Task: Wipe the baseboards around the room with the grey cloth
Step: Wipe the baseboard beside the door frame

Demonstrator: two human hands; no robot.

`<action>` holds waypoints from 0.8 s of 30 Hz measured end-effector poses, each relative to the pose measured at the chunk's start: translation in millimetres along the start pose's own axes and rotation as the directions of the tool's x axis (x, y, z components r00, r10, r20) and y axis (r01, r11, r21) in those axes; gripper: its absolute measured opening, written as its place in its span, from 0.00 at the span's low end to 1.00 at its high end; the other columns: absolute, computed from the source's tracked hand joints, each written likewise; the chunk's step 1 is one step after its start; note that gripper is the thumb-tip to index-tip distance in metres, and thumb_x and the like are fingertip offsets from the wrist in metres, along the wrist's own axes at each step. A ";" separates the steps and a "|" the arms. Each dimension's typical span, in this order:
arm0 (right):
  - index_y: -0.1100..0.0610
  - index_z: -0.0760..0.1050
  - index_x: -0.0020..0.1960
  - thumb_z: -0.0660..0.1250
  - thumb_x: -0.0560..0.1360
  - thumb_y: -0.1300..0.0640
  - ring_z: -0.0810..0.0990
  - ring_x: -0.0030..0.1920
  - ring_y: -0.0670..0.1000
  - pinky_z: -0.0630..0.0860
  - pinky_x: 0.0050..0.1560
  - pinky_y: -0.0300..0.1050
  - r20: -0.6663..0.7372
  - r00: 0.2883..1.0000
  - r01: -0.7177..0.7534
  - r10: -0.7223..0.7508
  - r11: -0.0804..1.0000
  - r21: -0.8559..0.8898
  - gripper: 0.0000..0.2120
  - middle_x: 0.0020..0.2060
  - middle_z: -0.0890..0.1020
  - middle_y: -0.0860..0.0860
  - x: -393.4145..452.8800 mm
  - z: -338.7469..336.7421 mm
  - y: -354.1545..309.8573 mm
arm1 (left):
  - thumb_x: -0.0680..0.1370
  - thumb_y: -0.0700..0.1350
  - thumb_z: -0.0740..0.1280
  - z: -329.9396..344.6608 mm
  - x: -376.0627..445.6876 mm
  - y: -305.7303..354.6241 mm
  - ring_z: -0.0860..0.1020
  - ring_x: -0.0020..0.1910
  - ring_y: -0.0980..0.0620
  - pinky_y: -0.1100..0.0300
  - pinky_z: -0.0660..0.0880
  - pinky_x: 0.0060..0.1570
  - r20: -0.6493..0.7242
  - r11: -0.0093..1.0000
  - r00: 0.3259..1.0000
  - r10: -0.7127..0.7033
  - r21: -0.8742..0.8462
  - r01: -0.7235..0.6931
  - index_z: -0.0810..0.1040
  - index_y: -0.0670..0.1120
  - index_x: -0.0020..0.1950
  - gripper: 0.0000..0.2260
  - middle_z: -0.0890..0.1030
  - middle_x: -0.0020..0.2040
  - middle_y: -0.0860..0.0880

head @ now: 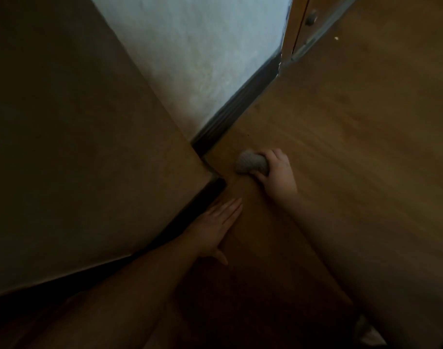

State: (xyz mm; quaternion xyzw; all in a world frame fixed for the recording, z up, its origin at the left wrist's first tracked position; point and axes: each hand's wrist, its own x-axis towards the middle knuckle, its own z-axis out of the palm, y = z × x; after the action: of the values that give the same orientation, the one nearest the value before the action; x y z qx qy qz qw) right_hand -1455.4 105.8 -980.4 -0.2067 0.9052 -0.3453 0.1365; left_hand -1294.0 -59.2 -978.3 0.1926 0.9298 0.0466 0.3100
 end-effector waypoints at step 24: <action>0.54 0.72 0.68 0.73 0.74 0.55 0.71 0.64 0.56 0.68 0.64 0.48 -0.056 0.998 0.018 -0.019 1.000 -0.019 0.24 0.62 0.73 0.55 98.6 -4.7 0.4 | 0.65 0.71 0.72 2.7 1.2 -1.4 0.28 0.75 0.50 0.55 0.25 0.70 0.024 0.999 0.999 -0.025 -0.046 0.026 0.27 0.45 0.75 0.64 0.27 0.77 0.47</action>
State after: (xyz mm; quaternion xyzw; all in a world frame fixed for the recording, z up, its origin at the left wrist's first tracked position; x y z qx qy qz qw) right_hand -1543.8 62.6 -987.5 -0.2063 0.9099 -0.3440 0.1058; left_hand -1293.7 -60.2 -981.4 0.1742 0.9271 0.0618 0.3260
